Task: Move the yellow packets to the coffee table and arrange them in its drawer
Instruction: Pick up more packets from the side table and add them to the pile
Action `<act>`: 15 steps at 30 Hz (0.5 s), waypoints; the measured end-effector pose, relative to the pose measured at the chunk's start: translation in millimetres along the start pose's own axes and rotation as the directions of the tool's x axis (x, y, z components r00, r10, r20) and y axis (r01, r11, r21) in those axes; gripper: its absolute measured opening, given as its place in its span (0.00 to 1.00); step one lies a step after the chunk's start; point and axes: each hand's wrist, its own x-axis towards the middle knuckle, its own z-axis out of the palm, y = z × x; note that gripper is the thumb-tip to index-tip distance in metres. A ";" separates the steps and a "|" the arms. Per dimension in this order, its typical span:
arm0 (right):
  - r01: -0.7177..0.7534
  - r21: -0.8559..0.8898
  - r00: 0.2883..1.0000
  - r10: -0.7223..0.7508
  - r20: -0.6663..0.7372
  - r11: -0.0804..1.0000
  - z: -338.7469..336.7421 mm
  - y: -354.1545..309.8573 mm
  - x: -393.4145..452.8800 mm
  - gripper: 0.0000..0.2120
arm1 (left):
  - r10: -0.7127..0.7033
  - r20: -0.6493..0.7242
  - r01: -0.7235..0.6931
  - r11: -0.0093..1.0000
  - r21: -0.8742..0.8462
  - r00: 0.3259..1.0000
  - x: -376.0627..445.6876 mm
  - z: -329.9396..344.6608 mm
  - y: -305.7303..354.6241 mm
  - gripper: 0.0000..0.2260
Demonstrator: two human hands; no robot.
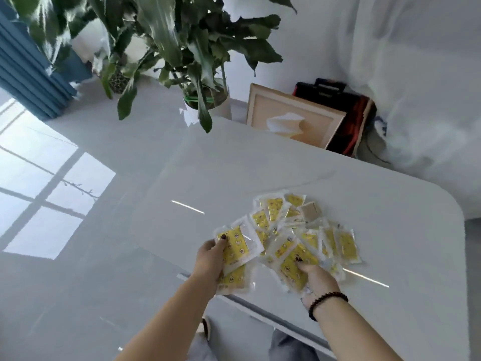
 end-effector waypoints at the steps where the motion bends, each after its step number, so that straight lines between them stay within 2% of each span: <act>1: -0.005 0.057 1.000 0.006 -0.019 0.998 1.2 8.6 -1.6 0.13 | 0.022 0.005 -0.022 0.997 0.071 1.000 6.7 -3.3 1.1 0.11; 4: -0.026 0.245 0.999 0.034 -0.028 0.969 2.0 38.4 -0.8 0.09 | 0.068 0.019 -0.071 0.976 0.204 0.997 28.9 -16.2 3.8 0.11; 7: -0.054 0.384 0.994 0.088 -0.071 0.922 8.5 69.7 9.5 0.05 | 0.055 0.024 -0.058 0.984 0.170 0.998 57.7 -29.7 1.6 0.10; 10: -0.075 0.418 0.987 0.126 -0.095 0.905 13.8 102.6 40.5 0.05 | 0.080 -0.004 -0.077 0.973 0.216 0.997 93.7 -32.8 -10.4 0.08; 15: -0.033 0.384 0.989 0.085 -0.119 0.923 32.6 112.6 93.1 0.08 | 0.133 -0.053 -0.113 0.954 0.277 0.990 163.6 -18.7 -31.6 0.17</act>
